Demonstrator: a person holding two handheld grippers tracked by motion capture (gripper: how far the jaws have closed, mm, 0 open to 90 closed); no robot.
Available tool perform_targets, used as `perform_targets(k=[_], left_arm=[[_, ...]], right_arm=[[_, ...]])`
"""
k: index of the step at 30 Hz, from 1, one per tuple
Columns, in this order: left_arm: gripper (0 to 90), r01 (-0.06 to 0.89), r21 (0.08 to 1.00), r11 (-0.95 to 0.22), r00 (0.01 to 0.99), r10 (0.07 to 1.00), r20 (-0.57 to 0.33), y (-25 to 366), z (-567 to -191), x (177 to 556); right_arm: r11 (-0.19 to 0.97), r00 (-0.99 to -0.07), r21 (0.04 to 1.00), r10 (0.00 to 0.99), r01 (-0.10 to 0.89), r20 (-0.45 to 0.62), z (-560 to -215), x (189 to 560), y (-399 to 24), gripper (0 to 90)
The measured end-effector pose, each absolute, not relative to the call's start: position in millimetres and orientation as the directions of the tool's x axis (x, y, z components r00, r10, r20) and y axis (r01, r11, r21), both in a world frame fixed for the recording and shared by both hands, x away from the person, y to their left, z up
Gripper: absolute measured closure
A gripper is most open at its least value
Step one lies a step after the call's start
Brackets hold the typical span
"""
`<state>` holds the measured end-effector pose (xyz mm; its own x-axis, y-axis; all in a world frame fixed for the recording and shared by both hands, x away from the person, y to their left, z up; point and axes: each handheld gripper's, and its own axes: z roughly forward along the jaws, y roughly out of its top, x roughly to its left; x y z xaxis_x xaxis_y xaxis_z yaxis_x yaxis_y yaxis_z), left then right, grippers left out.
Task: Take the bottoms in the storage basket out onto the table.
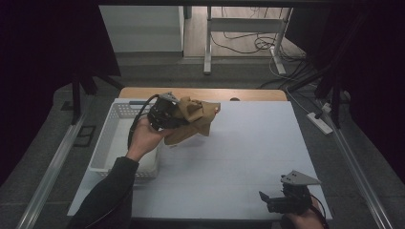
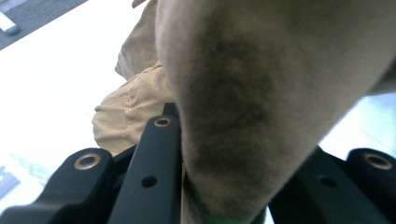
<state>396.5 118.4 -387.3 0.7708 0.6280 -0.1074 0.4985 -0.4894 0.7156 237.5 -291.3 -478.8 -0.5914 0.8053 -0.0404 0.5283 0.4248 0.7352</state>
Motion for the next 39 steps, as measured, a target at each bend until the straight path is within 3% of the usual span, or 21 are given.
perform_targets(k=[25,39], left_arm=[[75.0,0.505,0.632,-0.588,0.807,0.582,-0.102,77.3,-446.1,398.3],[74.6,0.518,0.623,-0.586,0.818,0.554,-0.158,57.8,-467.8,390.3]], right_arm=[[0.441,-0.601,0.73,0.798,0.522,-0.052,-479.2,237.2,-290.1,2.0],[0.452,-0.606,0.725,0.793,0.519,-0.061,-479.5,237.0,-288.8,2.0]])
